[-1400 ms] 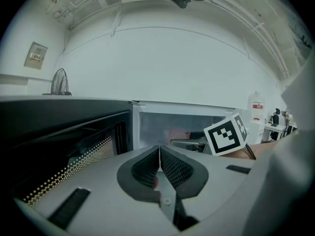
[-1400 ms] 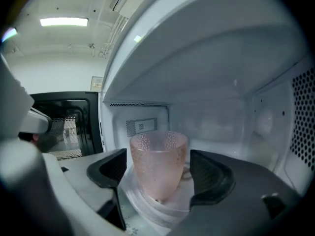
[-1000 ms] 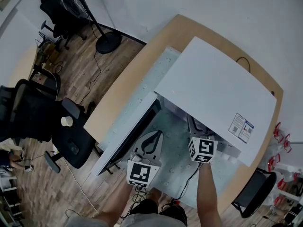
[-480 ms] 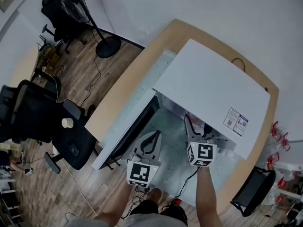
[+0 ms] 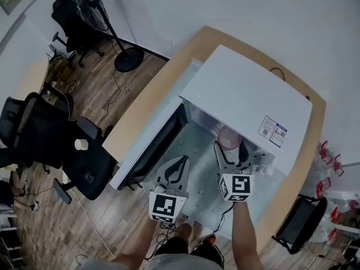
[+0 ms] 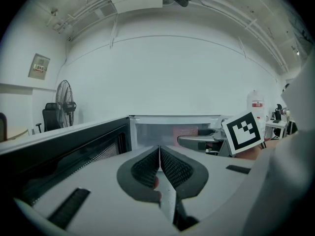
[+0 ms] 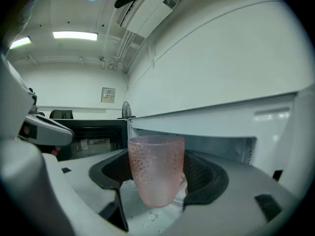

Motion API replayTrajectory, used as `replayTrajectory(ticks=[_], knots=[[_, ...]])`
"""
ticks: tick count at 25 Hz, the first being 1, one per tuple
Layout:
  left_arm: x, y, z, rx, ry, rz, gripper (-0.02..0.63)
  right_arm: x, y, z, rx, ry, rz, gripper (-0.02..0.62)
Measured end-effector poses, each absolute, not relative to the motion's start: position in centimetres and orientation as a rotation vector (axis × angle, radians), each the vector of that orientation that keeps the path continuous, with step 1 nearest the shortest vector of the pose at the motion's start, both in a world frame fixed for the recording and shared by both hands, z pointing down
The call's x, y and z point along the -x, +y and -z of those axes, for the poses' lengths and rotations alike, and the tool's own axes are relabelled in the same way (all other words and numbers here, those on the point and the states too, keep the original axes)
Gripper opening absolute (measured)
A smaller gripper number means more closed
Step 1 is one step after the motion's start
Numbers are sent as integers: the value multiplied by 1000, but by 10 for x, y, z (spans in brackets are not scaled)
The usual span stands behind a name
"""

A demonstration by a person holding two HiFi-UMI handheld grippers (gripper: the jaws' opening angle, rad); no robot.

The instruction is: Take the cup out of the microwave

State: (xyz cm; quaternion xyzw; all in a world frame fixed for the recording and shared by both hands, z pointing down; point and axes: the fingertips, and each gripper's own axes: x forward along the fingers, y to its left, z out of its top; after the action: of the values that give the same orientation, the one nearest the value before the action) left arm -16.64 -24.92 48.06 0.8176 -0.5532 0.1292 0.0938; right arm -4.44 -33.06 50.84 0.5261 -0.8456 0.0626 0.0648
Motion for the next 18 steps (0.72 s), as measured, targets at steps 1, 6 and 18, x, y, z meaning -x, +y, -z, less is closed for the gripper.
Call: replayTrajectory(ticks=[1, 6, 18], knots=[[165, -245, -480, -2426, -1643, -382, 26, 44, -325, -506, -1583, -2558, -187, 353], [157, -226, -474, -2435, -1649, -377, 26, 39, -297, -498, -1581, -2585, -184, 353], [136, -180, -464, -2448, -1643, -350, 26, 11, -224, -484, -1612, -2603, -192, 353]])
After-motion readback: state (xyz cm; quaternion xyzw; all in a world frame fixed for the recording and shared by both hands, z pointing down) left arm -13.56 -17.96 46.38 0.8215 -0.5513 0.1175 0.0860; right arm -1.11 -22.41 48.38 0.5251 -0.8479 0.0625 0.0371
